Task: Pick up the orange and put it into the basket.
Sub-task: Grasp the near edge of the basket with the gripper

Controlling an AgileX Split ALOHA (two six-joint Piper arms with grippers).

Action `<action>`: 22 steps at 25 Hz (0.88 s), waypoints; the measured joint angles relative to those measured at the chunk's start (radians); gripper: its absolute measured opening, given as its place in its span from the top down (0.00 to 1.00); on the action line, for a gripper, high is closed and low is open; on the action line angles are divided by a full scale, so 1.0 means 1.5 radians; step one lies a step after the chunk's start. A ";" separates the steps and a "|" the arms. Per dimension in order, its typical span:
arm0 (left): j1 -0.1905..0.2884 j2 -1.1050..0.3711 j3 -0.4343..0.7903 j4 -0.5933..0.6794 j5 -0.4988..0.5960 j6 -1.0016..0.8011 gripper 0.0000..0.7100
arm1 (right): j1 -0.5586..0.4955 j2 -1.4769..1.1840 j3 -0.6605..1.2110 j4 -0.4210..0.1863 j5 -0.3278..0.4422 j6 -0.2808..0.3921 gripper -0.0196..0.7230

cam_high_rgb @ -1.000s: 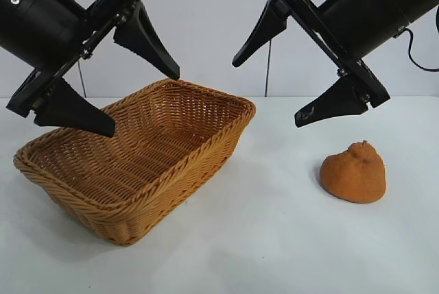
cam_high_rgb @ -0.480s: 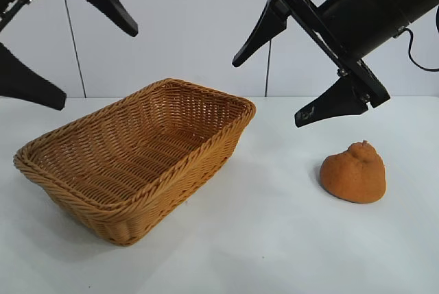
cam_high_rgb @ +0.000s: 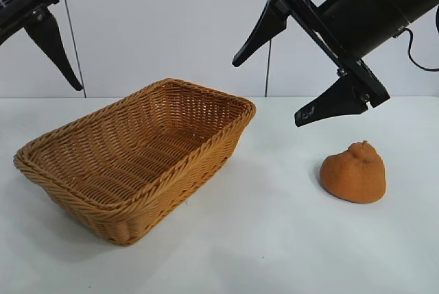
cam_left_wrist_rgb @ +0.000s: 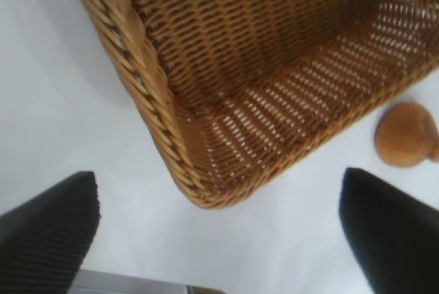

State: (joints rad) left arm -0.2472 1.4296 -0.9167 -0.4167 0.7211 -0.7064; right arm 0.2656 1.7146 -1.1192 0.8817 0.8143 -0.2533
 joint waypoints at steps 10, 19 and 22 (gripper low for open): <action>0.000 0.130 0.003 0.001 -0.064 -0.025 0.05 | 0.000 0.000 0.000 0.000 -0.003 0.000 0.04; -0.019 0.218 0.031 0.004 -0.151 -0.121 0.05 | 0.000 0.000 0.000 0.000 -0.005 0.000 0.04; -0.032 0.218 0.066 0.003 -0.216 -0.155 0.05 | 0.000 0.000 0.000 0.000 -0.007 0.000 0.04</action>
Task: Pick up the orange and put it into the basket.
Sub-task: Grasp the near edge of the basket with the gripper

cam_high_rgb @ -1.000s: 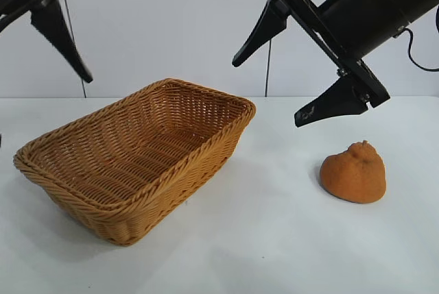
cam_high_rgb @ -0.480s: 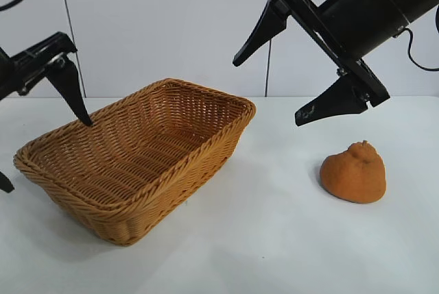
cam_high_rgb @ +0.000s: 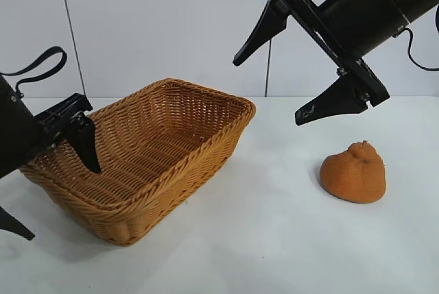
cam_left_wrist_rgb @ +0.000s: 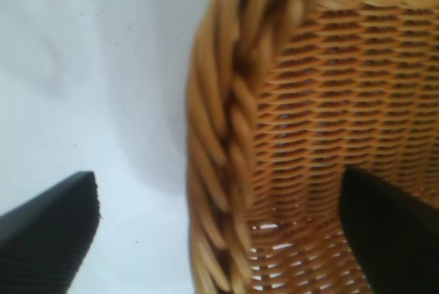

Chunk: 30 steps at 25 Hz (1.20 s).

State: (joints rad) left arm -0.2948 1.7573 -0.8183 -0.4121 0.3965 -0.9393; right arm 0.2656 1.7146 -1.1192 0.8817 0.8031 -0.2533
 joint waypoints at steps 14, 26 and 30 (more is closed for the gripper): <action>0.000 0.008 0.024 0.052 -0.093 0.012 0.05 | 0.000 0.000 0.000 0.000 -0.002 0.000 0.04; 0.000 0.020 0.021 0.051 -0.049 0.028 0.68 | 0.000 0.000 0.000 0.000 -0.004 0.000 0.04; 0.001 0.020 0.016 0.045 -0.034 0.023 0.88 | 0.000 0.000 0.000 0.000 -0.004 0.000 0.04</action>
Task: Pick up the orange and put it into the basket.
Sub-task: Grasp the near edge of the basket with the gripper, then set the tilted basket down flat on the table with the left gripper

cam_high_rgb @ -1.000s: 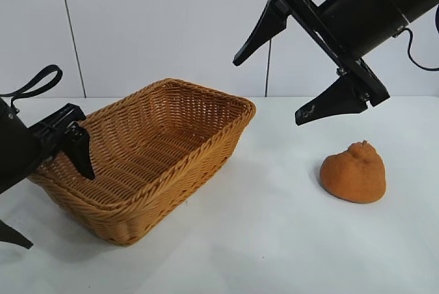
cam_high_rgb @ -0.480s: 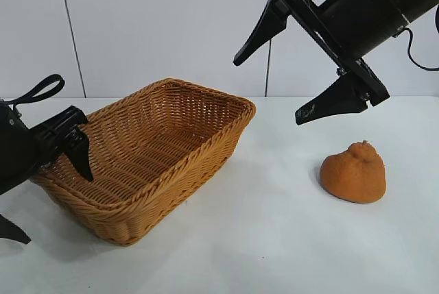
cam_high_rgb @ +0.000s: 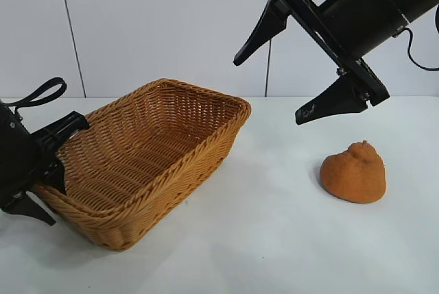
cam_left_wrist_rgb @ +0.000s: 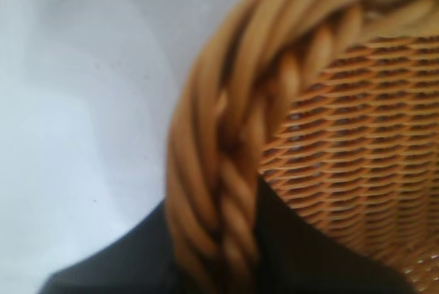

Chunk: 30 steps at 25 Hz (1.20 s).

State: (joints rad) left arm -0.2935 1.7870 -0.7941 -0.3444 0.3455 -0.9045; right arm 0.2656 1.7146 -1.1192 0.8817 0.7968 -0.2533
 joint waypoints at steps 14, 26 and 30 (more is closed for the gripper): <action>0.000 0.018 -0.184 0.013 0.150 0.084 0.88 | 0.000 0.000 0.000 0.000 0.000 0.000 0.04; 0.025 0.116 -0.378 0.018 0.309 0.302 0.88 | 0.000 0.000 0.000 0.000 0.017 0.000 0.04; 0.061 0.120 -0.382 0.021 0.350 0.372 0.88 | 0.000 0.000 0.000 0.000 0.019 0.000 0.04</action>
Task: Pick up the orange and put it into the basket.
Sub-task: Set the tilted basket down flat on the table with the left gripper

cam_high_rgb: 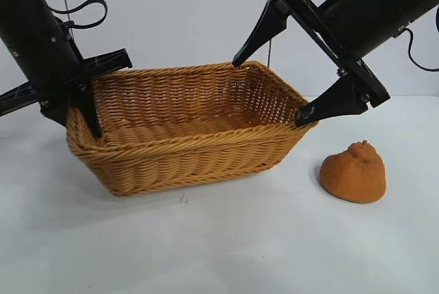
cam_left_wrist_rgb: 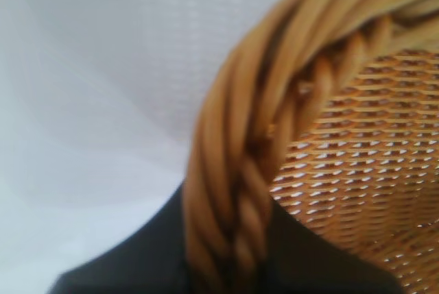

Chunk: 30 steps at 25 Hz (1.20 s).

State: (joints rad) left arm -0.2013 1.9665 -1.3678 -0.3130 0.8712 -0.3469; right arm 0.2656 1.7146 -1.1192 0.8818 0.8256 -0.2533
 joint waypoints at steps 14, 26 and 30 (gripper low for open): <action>0.005 0.002 -0.001 0.001 0.035 0.112 0.88 | 0.000 0.000 0.000 -0.001 0.001 0.000 0.04; 0.005 0.084 -0.012 -0.024 -0.001 0.146 0.88 | 0.000 0.000 0.000 -0.001 0.002 0.000 0.04; 0.005 0.091 -0.012 -0.025 -0.001 0.146 0.84 | 0.000 0.000 0.000 -0.001 0.002 0.000 0.04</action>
State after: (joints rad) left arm -0.1935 2.1031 -1.3859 -0.3507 0.8700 -0.1273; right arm 0.2656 1.7146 -1.1192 0.8805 0.8289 -0.2533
